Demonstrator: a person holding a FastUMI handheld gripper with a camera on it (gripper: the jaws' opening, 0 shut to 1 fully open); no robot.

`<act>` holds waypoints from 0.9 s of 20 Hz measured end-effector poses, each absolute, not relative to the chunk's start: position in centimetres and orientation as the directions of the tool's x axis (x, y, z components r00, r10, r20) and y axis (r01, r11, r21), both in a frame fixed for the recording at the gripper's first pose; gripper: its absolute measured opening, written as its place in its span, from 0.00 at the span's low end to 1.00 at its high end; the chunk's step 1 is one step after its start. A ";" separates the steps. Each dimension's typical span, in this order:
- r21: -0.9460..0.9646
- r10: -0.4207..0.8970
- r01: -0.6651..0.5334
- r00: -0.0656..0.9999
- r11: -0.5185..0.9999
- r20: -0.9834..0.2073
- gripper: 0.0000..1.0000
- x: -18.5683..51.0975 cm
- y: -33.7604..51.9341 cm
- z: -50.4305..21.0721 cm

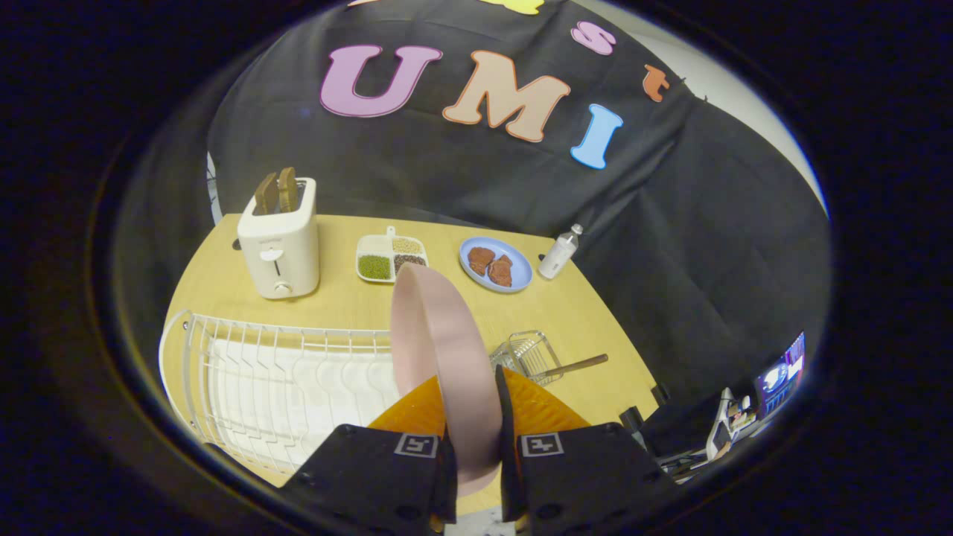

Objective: Take the plate from the dish rack, then take the spoon from the basket and place it into the plate.

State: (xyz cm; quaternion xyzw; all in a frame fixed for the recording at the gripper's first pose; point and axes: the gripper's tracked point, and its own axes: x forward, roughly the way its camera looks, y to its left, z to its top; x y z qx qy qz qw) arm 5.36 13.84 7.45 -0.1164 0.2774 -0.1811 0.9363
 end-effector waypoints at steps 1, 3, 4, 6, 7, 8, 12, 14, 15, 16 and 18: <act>-0.310 -0.399 0.276 0.789 0.910 -0.468 0.26 5.2 14.1 7.9; -0.283 -0.388 0.283 0.802 0.916 -0.454 0.26 4.7 14.0 8.8; -0.266 -0.386 0.293 0.807 0.919 -0.447 0.26 4.4 13.7 9.3; -0.231 -0.384 0.311 0.815 0.922 -0.434 0.26 3.9 12.9 10.2; -0.218 -0.383 0.317 0.818 0.923 -0.429 0.26 3.6 12.4 10.5; -0.201 -0.389 0.334 0.817 0.921 -0.427 0.26 3.2 11.7 10.9; -0.129 -0.432 0.417 0.809 0.900 -0.399 0.26 1.8 7.9 12.5; -0.087 -0.453 0.459 0.796 0.884 -0.402 0.26 0.8 5.6 12.4; -0.065 -0.460 0.477 0.789 0.877 -0.407 0.26 0.4 4.6 12.0; -0.039 -0.465 0.495 0.781 0.868 -0.417 0.26 0.1 3.5 11.7; -0.006 -0.490 0.543 0.752 0.840 -0.440 0.26 -0.8 0.9 10.4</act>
